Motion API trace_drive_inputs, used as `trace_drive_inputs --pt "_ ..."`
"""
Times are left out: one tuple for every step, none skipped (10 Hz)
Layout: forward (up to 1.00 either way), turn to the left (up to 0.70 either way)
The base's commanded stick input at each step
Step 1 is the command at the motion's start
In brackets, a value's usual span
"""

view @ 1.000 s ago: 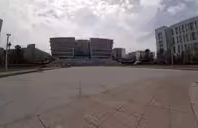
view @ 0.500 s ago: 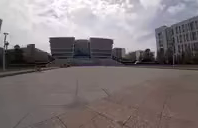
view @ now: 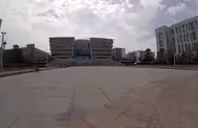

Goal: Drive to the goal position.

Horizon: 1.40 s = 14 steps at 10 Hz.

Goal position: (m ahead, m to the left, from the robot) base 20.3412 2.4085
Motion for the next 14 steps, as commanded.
trace_drive_inputs --pt "0.70 0.00" --pt "0.70 0.00" --pt "0.70 0.00" --pt "0.70 0.00" --pt "0.70 0.00" --pt "0.70 0.00" --pt "0.70 0.00" --pt "0.70 0.00" --pt "0.70 0.00" --pt "0.70 0.00" --pt "0.70 0.00" --pt "0.70 0.00" --pt "0.70 0.00" --pt "0.70 0.00"
